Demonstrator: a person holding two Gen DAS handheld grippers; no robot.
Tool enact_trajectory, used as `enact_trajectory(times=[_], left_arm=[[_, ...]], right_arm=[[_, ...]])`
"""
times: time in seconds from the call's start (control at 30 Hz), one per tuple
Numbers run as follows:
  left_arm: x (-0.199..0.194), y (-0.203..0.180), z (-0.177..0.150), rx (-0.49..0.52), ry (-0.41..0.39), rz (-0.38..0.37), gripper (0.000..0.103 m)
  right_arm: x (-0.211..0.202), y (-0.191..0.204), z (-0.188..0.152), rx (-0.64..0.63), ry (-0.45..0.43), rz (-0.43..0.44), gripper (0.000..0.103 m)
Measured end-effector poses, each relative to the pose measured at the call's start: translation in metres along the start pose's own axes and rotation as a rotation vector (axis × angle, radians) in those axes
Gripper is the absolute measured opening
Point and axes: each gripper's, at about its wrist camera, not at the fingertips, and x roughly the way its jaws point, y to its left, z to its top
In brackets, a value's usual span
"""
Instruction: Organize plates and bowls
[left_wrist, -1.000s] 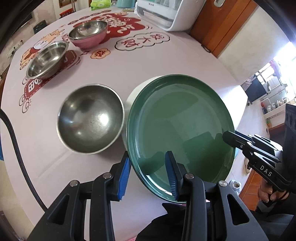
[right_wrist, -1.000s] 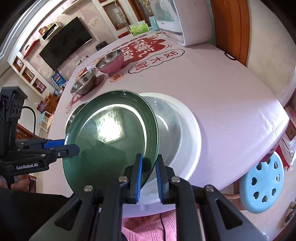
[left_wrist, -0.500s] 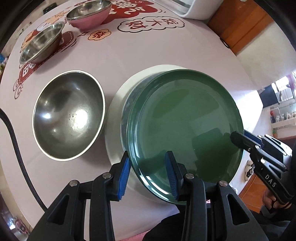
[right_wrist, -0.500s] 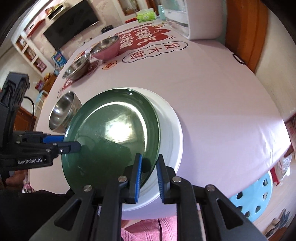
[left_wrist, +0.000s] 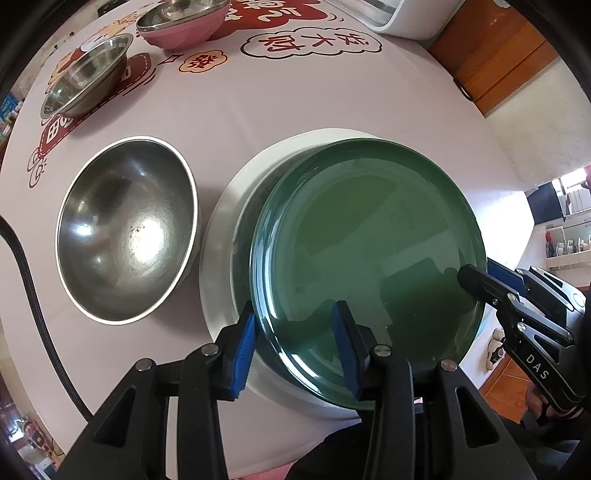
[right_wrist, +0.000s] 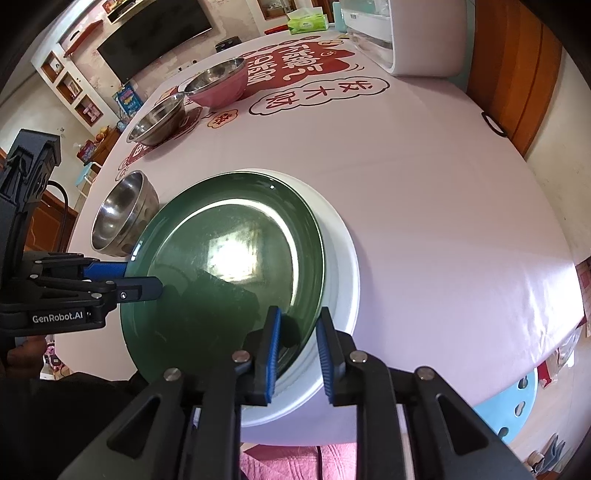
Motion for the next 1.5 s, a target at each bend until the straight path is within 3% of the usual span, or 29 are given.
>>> enact_trajectory(times=[0.53,0.73,0.93,1.23,1.5], left_arm=[[-0.003,-0.01,-0.007,0.088,-0.015,-0.004,0.052],[-0.018,-0.009,-0.009,0.127,-0.054,-0.048,0.053],[-0.035,-0.009,-0.009,0.17,-0.089,-0.08,0.056],[-0.068,0.014,-0.01,0.189,-0.16,-0.1,0.061],[-0.091,0.052,-0.01,0.133,-0.217,-0.095,0.067]], right_arm=[[0.0,0.014,-0.008,0.037,-0.013,-0.023,0.034],[-0.005,0.022,-0.01,0.053,-0.042,-0.039,0.044],[-0.013,0.027,-0.009,0.09,-0.077,-0.068,0.046],[-0.024,0.044,-0.001,0.133,-0.137,-0.088,0.051],[-0.03,0.075,0.018,0.091,-0.182,-0.093,0.052]])
